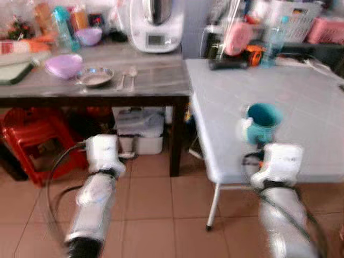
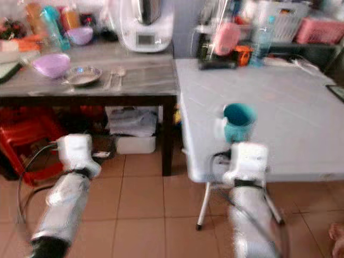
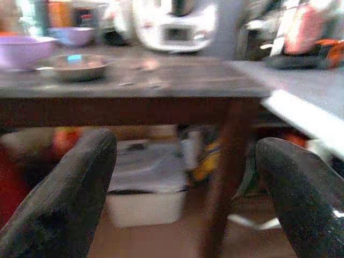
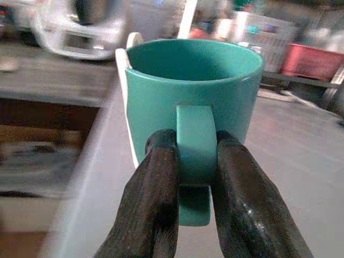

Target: Setting the table

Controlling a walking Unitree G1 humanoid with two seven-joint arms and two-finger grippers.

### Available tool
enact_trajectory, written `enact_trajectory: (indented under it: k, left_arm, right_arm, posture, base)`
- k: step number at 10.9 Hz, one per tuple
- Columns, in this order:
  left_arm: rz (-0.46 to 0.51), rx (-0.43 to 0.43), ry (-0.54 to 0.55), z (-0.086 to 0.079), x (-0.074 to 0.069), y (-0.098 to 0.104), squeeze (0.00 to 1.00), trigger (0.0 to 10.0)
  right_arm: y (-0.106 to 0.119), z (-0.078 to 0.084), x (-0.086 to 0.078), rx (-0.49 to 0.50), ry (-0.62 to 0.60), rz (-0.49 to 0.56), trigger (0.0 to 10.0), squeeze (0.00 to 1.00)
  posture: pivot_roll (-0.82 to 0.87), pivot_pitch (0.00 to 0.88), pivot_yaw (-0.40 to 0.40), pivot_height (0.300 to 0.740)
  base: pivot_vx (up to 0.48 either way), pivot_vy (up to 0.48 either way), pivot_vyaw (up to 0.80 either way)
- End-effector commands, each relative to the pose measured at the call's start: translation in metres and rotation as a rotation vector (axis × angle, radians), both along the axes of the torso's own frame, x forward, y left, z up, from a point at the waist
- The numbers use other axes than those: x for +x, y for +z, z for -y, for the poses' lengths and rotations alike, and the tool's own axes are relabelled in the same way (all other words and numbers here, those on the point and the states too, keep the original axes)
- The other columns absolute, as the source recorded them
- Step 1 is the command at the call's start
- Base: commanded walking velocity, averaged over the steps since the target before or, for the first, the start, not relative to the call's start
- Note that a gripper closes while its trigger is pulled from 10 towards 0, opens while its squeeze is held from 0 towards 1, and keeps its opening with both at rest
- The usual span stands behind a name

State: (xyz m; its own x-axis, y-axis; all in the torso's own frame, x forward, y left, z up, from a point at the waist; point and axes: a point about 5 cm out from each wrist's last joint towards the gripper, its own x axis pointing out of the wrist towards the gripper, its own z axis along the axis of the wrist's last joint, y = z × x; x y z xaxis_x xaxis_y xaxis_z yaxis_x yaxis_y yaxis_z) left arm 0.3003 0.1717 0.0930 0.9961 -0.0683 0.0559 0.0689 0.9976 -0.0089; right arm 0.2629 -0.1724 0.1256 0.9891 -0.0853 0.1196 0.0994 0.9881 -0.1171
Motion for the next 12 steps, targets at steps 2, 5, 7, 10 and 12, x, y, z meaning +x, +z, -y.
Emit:
enact_trajectory:
  k: [2, 5, 7, 10, 12]
  left_arm:
    - [0.014, -0.001, -0.011, 0.007, 0.003, 0.004, 0.00, 10.0]
    - [0.012, 0.000, -0.008, 0.008, 0.004, 0.004, 0.00, 10.0]
    - [0.018, -0.002, -0.017, 0.011, 0.005, 0.005, 0.00, 10.0]
    - [0.036, -0.031, -0.067, 0.017, 0.005, 0.011, 0.00, 10.0]
    - [0.031, -0.035, -0.075, 0.016, 0.004, 0.009, 0.00, 10.0]
  right_arm:
    - [0.010, 0.007, 0.002, -0.018, -0.022, 0.035, 10.0, 0.00]
    - [0.009, 0.004, 0.002, -0.017, -0.011, 0.034, 10.0, 0.00]
    - [0.009, 0.003, 0.002, -0.013, -0.009, 0.033, 10.0, 0.00]
    - [0.009, -0.001, 0.004, -0.012, 0.009, 0.035, 10.0, 0.00]
    - [0.008, -0.004, 0.005, -0.014, 0.027, 0.034, 10.0, 0.00]
  posture:
    - [-0.01, 0.017, -0.014, 0.740]
    - [-0.01, 0.020, -0.013, 0.740]
    - [-0.01, 0.022, -0.012, 0.740]
    - [-0.01, 0.024, -0.013, 0.740]
    - [0.00, 0.021, -0.017, 0.740]
  base:
    - [0.000, 0.371, 0.41]
    - [0.000, 0.369, 0.40]
    - [0.000, 0.171, 0.00]
    - [0.000, 0.000, 0.00]
    - [0.000, 0.000, 0.00]
